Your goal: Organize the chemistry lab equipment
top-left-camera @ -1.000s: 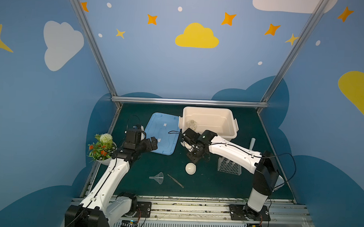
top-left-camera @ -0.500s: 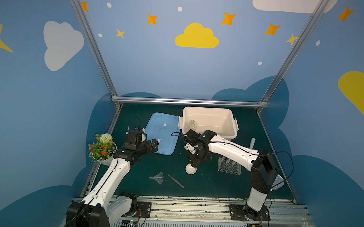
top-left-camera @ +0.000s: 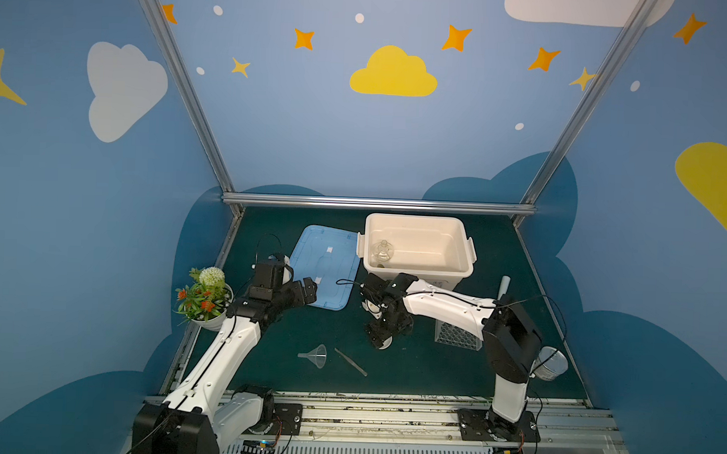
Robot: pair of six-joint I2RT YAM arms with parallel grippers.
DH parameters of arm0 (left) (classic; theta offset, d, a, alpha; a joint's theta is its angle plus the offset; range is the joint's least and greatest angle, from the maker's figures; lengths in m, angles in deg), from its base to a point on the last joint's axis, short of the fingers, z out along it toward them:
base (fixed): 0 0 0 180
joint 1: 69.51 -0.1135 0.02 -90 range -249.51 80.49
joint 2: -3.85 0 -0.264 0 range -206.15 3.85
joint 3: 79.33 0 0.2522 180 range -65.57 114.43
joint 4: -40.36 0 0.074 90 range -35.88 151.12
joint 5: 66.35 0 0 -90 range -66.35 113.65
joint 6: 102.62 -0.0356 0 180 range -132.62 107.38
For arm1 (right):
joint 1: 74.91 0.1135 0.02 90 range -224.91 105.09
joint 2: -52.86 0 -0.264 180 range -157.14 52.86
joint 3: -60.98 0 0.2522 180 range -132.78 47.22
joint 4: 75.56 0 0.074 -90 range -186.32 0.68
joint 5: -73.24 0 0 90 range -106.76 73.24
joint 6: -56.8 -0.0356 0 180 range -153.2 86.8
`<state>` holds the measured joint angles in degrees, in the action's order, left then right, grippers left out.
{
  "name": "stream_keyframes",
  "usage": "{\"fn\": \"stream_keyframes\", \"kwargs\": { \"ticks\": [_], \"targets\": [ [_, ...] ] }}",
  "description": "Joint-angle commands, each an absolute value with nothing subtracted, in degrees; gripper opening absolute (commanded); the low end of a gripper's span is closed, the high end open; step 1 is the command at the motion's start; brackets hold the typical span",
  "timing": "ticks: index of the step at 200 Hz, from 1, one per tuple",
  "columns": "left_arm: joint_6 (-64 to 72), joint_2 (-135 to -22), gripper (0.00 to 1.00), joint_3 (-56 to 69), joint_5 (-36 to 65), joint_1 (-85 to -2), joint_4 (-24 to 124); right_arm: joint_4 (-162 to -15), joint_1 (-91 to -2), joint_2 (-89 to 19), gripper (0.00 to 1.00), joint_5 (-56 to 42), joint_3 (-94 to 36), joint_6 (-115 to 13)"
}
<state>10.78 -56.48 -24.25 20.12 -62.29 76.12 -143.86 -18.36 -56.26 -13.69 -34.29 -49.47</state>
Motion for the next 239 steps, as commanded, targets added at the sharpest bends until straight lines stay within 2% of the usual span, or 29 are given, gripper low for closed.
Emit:
{"fn": "stream_keyframes", "kwargs": {
  "ticks": [1, 69, 166, 239],
  "targets": [
    [10.6, -56.7, 1.00, -24.6, 19.3, -62.5, 76.1, -142.6, -17.7, -57.6, 0.87, -12.8, -33.6, -53.2],
    [10.4, -57.0, 1.00, -24.6, 18.8, -62.5, 76.2, -142.5, -17.3, -60.2, 0.87, -16.6, -33.8, -56.5],
    [10.3, -57.0, 1.00, -24.5, 18.9, -62.5, 76.1, -140.7, -17.3, -62.2, 0.86, -15.9, -33.5, -58.1],
    [10.1, -56.6, 1.00, -24.4, 19.1, -62.4, 76.4, -141.6, -16.6, -63.1, 0.64, -17.5, -33.3, -59.1]
  ]
}}
